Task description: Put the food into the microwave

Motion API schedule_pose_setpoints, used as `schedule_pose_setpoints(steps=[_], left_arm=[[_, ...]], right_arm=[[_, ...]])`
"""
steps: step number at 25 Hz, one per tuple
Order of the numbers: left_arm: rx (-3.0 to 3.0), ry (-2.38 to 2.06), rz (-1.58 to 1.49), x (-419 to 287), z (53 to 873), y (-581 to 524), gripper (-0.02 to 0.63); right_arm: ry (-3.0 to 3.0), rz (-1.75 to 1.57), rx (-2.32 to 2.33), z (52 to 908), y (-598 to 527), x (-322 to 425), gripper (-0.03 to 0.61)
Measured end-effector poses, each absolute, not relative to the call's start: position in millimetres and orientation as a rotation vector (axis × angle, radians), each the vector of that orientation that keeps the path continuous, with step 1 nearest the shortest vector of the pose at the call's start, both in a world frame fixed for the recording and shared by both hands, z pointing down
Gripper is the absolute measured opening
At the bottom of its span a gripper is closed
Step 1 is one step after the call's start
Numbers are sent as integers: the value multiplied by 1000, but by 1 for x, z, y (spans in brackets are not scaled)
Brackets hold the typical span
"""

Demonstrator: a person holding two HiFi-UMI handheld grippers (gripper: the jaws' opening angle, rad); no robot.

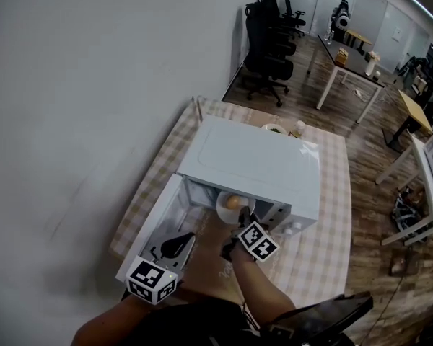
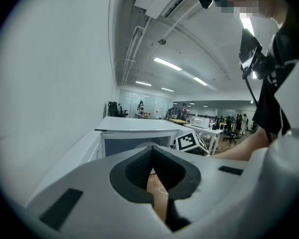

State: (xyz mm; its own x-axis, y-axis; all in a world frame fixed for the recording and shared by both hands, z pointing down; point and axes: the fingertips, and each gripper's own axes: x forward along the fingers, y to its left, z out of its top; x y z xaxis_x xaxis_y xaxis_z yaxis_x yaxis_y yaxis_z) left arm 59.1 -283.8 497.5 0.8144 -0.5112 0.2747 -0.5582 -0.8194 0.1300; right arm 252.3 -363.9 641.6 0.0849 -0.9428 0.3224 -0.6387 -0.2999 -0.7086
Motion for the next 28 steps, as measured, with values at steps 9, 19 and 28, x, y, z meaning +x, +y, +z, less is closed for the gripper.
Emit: schedule_pose_setpoints(steps=[9,19,28], left_arm=[[2778,-816,334,63,500,-276,8],[2728,-927,313,49,503,-277,8],[2685,-960,305,46,505,-273,8]], right_arm=[[1456,-1161,-1952,667,-388,263,25],[1307,-1220,-1907,692,-408,278,25],[1281,-1213,-1914,703,-423,283,28]])
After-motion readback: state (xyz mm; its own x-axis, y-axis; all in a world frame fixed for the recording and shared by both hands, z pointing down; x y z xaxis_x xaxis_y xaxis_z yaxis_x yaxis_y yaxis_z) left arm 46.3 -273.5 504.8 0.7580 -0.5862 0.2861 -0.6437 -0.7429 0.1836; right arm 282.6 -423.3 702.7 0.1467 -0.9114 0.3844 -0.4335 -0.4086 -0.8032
